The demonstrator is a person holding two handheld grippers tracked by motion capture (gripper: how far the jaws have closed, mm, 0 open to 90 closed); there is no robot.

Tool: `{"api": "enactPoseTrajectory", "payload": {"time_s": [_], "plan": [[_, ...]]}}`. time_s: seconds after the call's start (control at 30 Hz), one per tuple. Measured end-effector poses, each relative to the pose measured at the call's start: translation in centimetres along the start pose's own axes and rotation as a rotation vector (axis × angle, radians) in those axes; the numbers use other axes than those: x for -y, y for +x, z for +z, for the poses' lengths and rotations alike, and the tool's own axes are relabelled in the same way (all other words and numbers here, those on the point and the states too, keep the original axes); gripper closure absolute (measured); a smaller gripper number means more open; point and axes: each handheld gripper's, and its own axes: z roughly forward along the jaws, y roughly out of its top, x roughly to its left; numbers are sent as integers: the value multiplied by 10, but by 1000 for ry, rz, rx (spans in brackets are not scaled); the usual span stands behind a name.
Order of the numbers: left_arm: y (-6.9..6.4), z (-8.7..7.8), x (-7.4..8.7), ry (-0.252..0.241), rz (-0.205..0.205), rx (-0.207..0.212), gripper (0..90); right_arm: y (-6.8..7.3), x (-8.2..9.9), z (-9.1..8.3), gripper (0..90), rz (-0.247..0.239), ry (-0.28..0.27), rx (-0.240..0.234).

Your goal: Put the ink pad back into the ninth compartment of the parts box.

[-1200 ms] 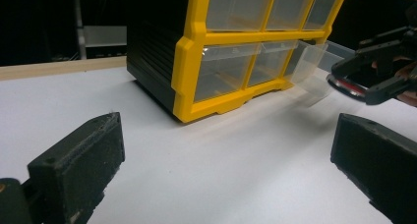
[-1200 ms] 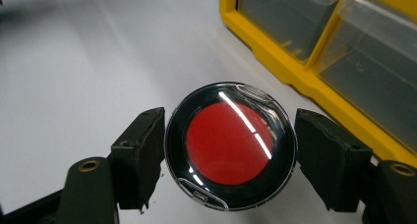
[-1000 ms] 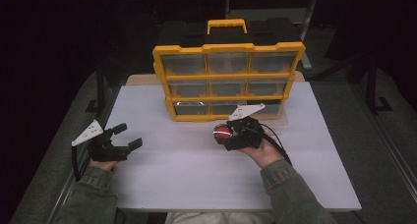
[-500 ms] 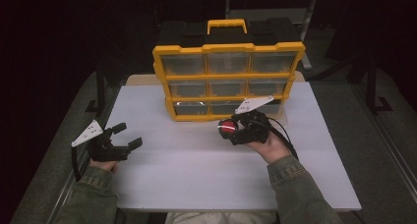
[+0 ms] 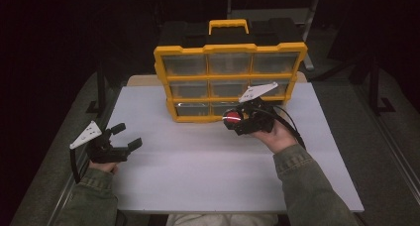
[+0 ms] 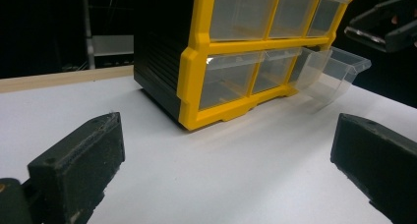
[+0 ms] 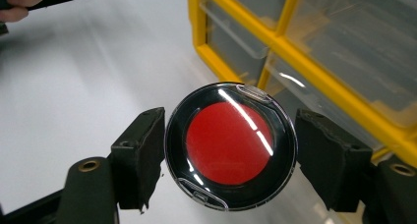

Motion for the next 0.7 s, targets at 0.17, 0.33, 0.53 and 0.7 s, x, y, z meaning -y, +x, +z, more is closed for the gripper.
{"api": "enactPoseTrajectory", "payload": {"time_s": [0.17,0.33,0.53,0.7], "plan": [[0,1,0,4,-4,2,0,-7,-3,-6,287,10,0,16],[0,1,1,6,-6,4,0,-18,-1,-12,287,28,-5,43],[1,1,1,8,-2,5,0,-30,5,-20,287,67,-3,58],[0,1,1,7,-2,5,0,-40,8,-24,287,93,6,81]]}}
